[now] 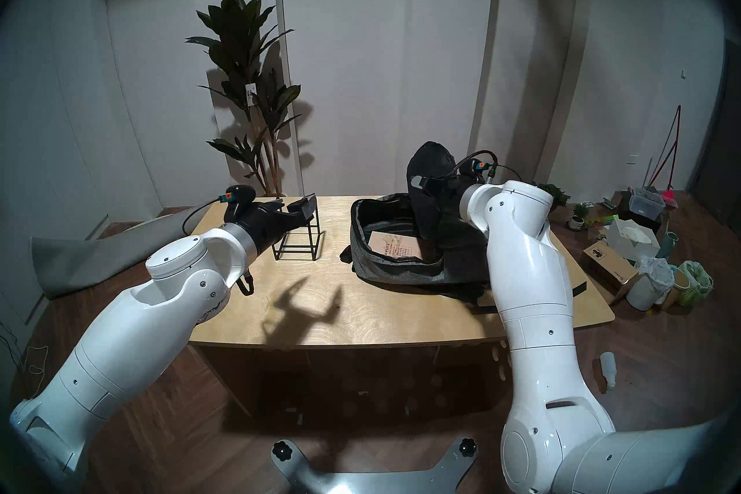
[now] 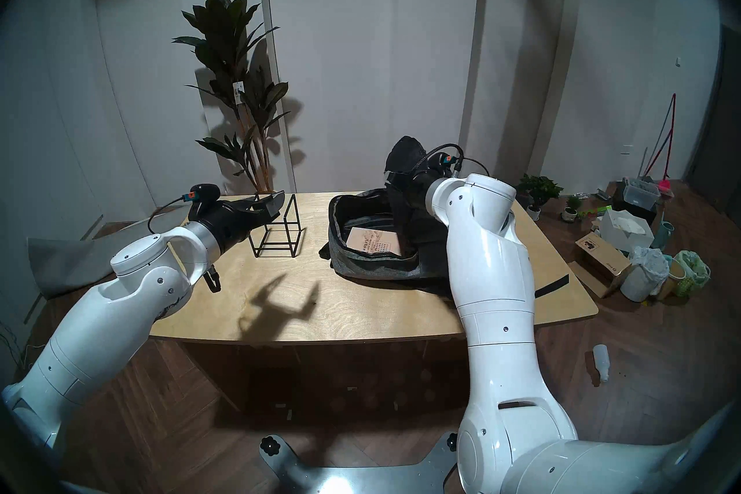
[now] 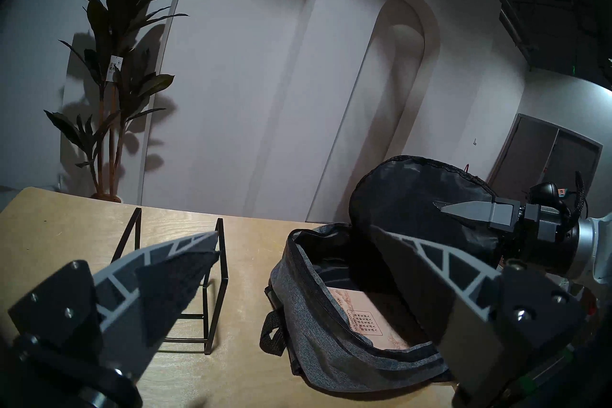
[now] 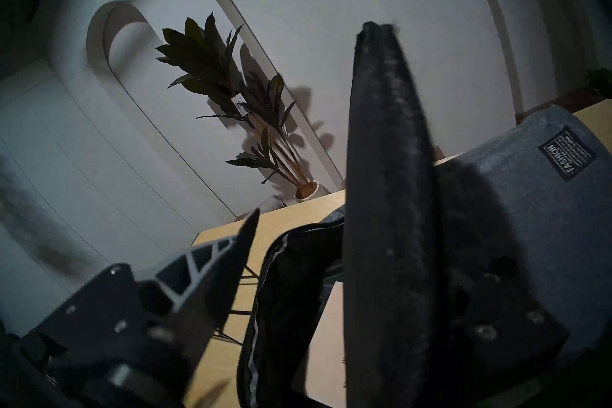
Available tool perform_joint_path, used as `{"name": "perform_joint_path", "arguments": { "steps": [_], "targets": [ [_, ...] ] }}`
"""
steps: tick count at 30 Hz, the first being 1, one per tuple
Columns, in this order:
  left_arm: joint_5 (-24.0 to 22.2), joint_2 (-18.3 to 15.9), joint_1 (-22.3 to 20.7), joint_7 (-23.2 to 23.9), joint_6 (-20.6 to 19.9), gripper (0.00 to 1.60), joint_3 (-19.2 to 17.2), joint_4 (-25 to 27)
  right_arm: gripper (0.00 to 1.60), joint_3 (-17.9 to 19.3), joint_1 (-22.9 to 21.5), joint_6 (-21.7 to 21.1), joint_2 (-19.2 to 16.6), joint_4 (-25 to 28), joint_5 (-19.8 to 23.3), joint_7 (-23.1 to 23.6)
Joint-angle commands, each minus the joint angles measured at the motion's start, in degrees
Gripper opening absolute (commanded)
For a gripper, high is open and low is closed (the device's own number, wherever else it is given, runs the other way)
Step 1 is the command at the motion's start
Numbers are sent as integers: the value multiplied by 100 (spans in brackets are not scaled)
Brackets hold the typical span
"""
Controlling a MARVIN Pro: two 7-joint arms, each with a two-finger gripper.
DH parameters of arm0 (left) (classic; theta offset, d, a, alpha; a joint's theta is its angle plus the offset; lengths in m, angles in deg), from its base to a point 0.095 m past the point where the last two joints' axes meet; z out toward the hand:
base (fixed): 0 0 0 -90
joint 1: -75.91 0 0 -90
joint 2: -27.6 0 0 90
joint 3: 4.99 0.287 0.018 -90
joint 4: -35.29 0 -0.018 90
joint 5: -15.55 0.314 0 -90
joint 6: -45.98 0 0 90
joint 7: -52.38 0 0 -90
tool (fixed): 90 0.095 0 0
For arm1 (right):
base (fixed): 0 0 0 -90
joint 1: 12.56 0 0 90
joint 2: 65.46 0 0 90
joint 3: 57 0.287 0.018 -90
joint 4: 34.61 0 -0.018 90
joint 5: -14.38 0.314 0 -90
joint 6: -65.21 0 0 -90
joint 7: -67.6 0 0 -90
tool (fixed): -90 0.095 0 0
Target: Put the book into the bag and close the bag
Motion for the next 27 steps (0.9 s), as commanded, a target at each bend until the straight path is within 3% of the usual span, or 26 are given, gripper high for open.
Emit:
{"name": "perform_joint_path", "arguments": {
  "steps": [1,3,16,21,27],
  "targets": [
    [-62,-111,99,127,255,160,-297,-46,150,-428,-207,157,284,-30,-79,18],
    [-94,-134,132,160,297,160,-358,-77,159,-576,-251,181,348,-90,-126,8],
    [-206,-256,148,500,567,160,-686,-443,160,-1462,-446,347,776,-504,-369,-29],
    [-181,-316,98,707,719,160,-805,-539,160,-1427,-488,478,943,-488,-354,-135],
    [-207,-441,229,852,1037,160,-1186,-265,160,-1192,-637,999,755,-406,-658,-525]
  ]
}}
